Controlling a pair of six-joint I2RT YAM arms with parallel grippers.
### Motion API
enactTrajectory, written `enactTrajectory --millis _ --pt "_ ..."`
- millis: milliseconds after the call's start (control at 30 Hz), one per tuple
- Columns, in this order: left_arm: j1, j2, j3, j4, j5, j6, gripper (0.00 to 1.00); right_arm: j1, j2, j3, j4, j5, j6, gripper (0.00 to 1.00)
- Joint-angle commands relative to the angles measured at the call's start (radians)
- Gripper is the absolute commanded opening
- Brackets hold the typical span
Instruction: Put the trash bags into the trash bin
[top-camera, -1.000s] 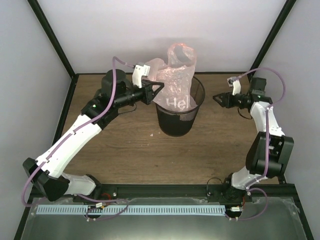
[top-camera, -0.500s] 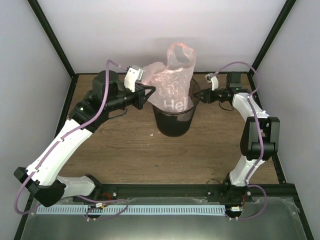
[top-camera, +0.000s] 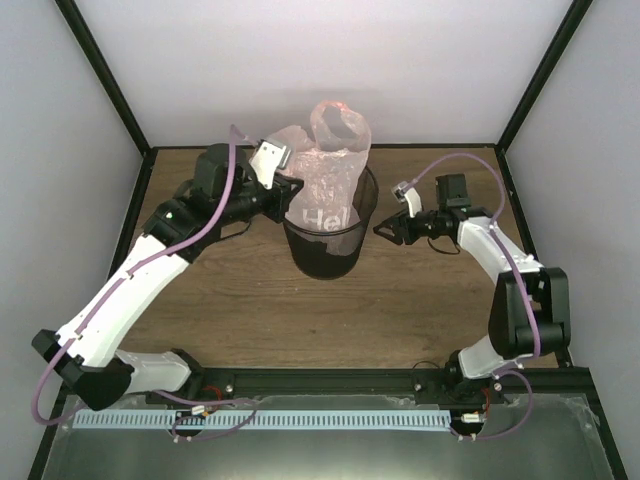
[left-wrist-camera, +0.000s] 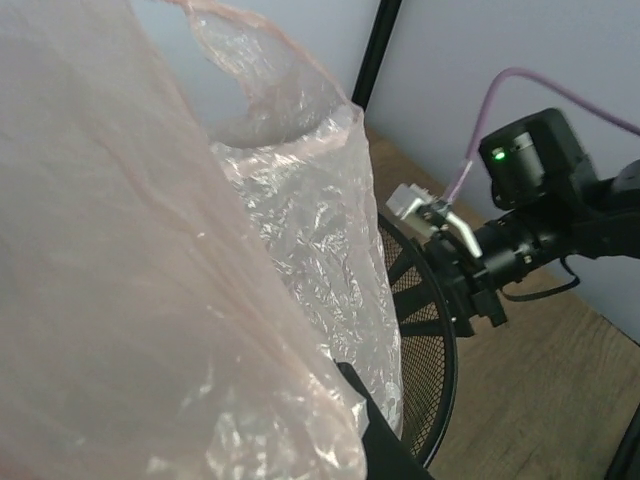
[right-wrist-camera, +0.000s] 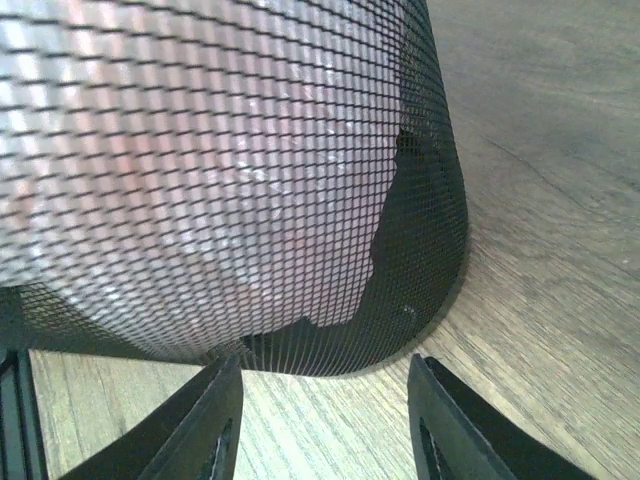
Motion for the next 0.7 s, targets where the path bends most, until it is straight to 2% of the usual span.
enactTrajectory --millis 0,133,233,500,667 --pt "-0.004 0.066 -0.004 0.014 0.036 0.014 0.04 -0.008 -0.118 -0.052 0.048 0.028 -0.011 0.47" --pt "-0.004 0.147 -0.006 0.062 0.121 -0.014 0.04 -0.035 -0.160 -0.109 0.082 0.039 -0.004 0.50" --pt "-0.004 0.214 0.005 0.080 0.133 -0.013 0.04 -0.080 -0.158 -0.120 0.092 0.014 0.004 0.51" --pt "-0.005 0.375 0.133 -0.024 0.148 0.011 0.04 -0.121 -0.170 -0.136 0.104 -0.021 0.008 0.52" --pt "-0.006 0.434 0.147 -0.065 0.161 0.030 0.04 -0.121 -0.179 -0.033 0.039 -0.053 0.014 0.52"
